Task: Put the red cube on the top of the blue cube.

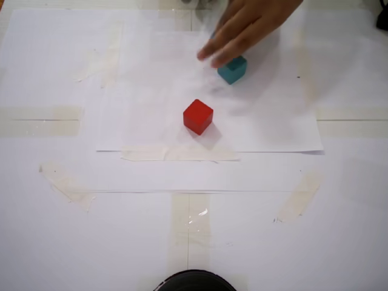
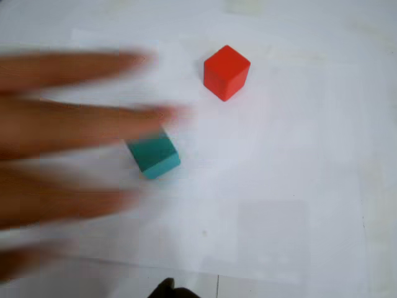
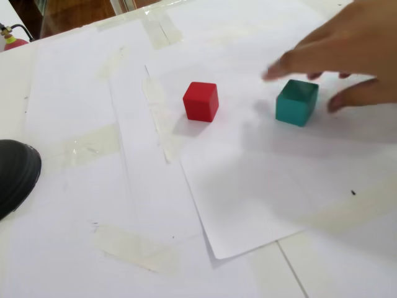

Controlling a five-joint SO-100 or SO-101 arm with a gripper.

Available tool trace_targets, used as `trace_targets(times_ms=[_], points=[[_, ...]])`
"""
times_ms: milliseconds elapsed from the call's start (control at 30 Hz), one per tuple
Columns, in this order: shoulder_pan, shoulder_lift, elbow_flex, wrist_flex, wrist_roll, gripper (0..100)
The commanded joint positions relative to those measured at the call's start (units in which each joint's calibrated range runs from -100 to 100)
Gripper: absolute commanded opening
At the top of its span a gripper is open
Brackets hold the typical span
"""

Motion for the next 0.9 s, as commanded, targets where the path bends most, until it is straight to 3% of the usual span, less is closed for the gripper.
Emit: trace_targets(times_ms=[0, 433, 667, 867], points=[[-0.2, -0.3, -3.6, 0.4, -0.4, 0], [-1.8, -0.3, 0.0, -2.3, -0.4, 0], [-1.9, -0.3, 2.0, -3.4, 2.4, 0], [-0.9, 15.0, -6.9, -6.1, 5.2, 0]])
